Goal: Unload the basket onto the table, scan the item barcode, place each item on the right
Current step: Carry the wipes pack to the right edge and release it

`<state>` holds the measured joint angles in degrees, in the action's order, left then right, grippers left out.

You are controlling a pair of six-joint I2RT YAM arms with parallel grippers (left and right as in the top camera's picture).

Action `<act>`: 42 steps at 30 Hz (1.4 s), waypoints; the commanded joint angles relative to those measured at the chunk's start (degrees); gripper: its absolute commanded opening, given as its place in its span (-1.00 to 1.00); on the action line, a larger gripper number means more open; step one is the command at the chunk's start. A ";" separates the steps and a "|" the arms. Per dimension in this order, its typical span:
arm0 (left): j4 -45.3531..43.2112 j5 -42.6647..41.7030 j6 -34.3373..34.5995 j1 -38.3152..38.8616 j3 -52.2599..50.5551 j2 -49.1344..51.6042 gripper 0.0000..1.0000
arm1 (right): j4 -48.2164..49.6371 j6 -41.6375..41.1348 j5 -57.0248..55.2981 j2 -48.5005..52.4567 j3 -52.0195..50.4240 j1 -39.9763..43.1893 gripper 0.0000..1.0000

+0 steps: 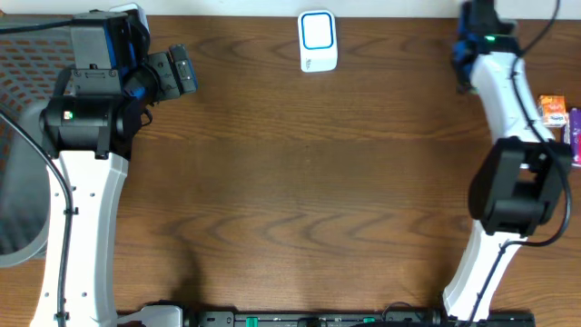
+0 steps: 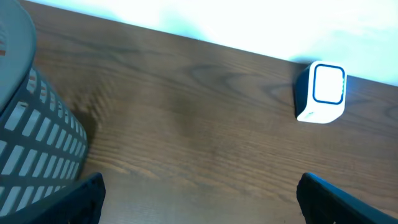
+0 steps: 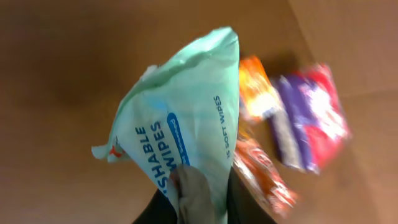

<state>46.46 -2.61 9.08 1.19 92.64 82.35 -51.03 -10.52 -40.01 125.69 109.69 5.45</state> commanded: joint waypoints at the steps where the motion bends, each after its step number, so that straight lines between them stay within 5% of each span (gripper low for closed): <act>1: 0.00 0.72 0.22 -0.15 0.59 0.33 0.96 | -2.84 3.61 -2.54 -1.18 0.33 3.63 -0.98; 15: 0.00 0.72 0.22 -0.15 0.59 0.33 0.96 | -3.89 4.68 9.73 -1.18 0.17 21.29 -0.98; 31: 0.00 0.72 0.22 -0.15 0.59 0.33 0.96 | -0.90 5.01 15.50 -1.14 0.17 23.82 -0.75; 34: 0.00 0.72 0.22 -0.15 0.59 0.33 0.96 | -1.09 3.74 15.52 -1.14 0.17 23.82 -0.23; 38: 0.00 0.72 0.22 -0.15 0.59 0.33 0.96 | -2.01 0.50 15.52 -1.16 0.17 23.80 0.11; 39: 0.00 0.72 0.22 -0.15 0.59 0.33 0.96 | -2.47 -0.24 15.52 -1.20 0.17 23.80 0.40; 40: 0.00 0.72 0.22 -0.15 0.59 0.33 0.96 | -3.04 -0.24 15.56 -1.31 0.17 23.74 0.98; 42: 0.00 0.72 0.22 -0.15 0.59 0.33 0.96 | -4.15 -0.37 15.56 -1.73 0.20 23.65 0.99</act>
<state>46.46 -2.61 9.08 1.19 92.64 82.35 -54.08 -8.78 -23.97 125.69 109.69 29.12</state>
